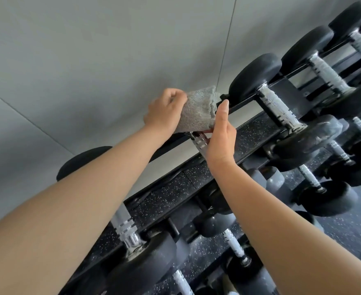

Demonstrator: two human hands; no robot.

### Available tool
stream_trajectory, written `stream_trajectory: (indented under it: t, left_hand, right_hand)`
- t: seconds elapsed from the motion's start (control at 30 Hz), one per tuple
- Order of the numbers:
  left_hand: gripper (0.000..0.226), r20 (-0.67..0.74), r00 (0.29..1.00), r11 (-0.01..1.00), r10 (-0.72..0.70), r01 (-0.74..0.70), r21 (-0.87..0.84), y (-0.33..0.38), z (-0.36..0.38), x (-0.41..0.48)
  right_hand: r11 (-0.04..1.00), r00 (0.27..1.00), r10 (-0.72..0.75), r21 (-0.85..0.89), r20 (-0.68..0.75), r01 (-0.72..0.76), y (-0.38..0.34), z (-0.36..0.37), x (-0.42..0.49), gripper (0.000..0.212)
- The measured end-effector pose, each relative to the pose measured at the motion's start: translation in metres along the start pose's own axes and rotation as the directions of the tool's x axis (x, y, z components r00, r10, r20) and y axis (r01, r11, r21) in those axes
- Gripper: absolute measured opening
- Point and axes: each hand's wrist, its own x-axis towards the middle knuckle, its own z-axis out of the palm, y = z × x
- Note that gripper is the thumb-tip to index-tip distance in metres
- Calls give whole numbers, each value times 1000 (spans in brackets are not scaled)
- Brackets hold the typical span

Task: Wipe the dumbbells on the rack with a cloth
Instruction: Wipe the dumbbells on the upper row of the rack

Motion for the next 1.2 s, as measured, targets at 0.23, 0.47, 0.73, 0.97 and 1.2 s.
stream_trajectory:
  t: [0.23,0.47,0.73,0.97,1.2]
  left_hand:
    - [52,7,983,945,-185,180,-272,-13,3,-30]
    - [23,-216,948,934,-234,158,-319,-9,14,-56]
    - [30,-31,877,697,-479,358,-622,-27,30,-90]
    - [38,177,897,500,-406,380,-778,-16,40,-92]
    - [23,20,946,711,-325,258,-654,-7,50,-86]
  right_hand:
    - [998,989,10,61,147,-19,-8,-6,-2,69]
    - [985,950,99,109,294,-136,-3,-16,6,31]
    - [967,905,198,76,376,-243,-6,-49,17,18]
    - [978,916,188,15,353,-207,-3,-63,27,33]
    - [994,912,107,-10,395,-113,-8,-84,35,10]
